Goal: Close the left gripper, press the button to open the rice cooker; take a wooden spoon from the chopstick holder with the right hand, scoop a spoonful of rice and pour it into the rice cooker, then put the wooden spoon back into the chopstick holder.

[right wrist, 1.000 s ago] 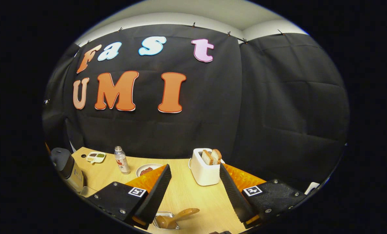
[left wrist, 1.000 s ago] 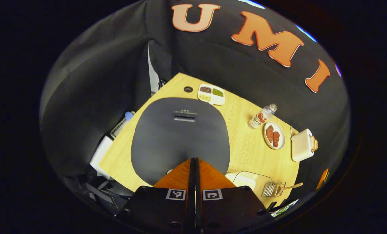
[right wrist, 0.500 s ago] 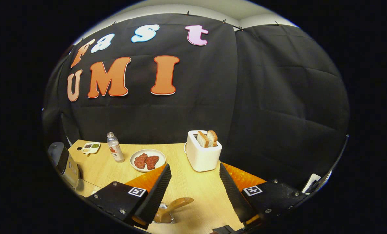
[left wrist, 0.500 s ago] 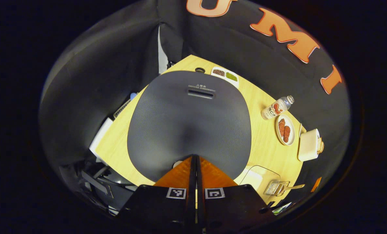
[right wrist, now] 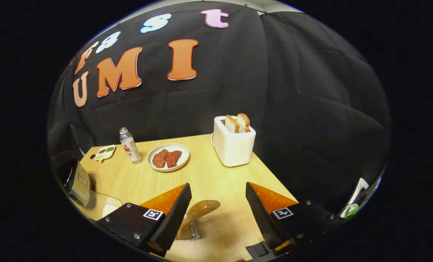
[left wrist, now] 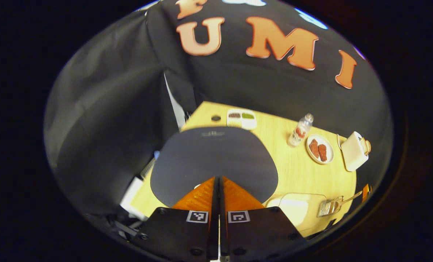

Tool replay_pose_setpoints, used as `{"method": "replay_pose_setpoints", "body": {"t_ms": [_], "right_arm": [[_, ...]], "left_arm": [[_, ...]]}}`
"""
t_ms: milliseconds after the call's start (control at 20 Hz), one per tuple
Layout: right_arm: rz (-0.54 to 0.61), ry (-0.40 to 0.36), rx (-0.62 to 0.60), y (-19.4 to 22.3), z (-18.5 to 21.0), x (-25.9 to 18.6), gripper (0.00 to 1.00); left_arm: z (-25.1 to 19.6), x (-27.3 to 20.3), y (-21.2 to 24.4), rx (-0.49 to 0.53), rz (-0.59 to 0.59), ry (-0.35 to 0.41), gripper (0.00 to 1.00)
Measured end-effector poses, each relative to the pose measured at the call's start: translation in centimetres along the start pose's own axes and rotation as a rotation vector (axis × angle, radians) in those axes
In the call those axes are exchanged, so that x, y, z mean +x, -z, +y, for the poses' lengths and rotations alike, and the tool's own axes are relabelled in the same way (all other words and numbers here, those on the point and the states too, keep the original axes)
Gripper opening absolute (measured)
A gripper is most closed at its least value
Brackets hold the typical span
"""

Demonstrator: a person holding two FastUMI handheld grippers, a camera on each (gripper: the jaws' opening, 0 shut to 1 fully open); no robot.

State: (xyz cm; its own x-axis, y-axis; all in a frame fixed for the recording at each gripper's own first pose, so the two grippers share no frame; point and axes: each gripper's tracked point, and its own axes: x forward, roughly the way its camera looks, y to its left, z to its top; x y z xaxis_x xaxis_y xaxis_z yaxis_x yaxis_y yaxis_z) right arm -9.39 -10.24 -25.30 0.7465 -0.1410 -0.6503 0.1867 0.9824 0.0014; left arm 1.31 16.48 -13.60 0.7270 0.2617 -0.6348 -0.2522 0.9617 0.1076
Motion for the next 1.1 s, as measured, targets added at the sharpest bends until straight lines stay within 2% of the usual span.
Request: {"method": "replay_pose_setpoints", "body": {"t_ms": [150,350,450,500,550,600,650,700,800,900,1100], "right_arm": [[0.076,-0.036,0.024,2.2,0.8,0.9,0.93],[0.144,-0.083,0.067,4.3,2.2,2.2,0.91],[0.178,-0.115,0.098,5.3,3.2,2.6,0.82],[0.193,-0.137,0.112,5.6,3.6,2.7,0.74],[0.201,-0.154,0.130,5.8,4.2,2.8,0.70],[0.205,-0.177,0.147,5.8,4.8,3.1,0.60],[0.212,-0.192,0.160,5.8,5.3,3.2,0.53],[0.225,-0.209,0.173,6.0,5.6,3.2,0.41],[0.230,-0.255,0.223,5.6,6.6,3.0,0.28],[0.227,-0.262,0.250,5.7,6.6,3.0,0.21],[0.214,-0.280,0.284,5.7,7.0,2.3,0.14]], "left_arm": [[1.1,-2.0,-5.6,0.038,-0.179,-0.087,0.06],[-0.1,-5.1,-8.3,0.025,-0.309,-0.082,0.06],[-0.7,-6.6,-8.0,0.014,-0.341,-0.071,0.08],[-1.0,-7.1,-8.0,0.010,-0.362,-0.066,0.09],[-1.2,-7.5,-8.1,0.006,-0.380,-0.061,0.19],[-1.5,-8.5,-8.1,0.002,-0.395,-0.056,0.18],[-1.7,-9.1,-8.0,-0.002,-0.409,-0.056,0.34],[-1.4,-9.5,-7.8,-0.006,-0.417,-0.069,0.41],[-1.4,-10.2,-7.1,-0.010,-0.422,-0.090,0.53],[-1.5,-10.7,-6.1,-0.010,-0.414,-0.112,0.66],[-1.3,-11.7,-4.7,-0.040,-0.419,-0.151,0.93]]}}
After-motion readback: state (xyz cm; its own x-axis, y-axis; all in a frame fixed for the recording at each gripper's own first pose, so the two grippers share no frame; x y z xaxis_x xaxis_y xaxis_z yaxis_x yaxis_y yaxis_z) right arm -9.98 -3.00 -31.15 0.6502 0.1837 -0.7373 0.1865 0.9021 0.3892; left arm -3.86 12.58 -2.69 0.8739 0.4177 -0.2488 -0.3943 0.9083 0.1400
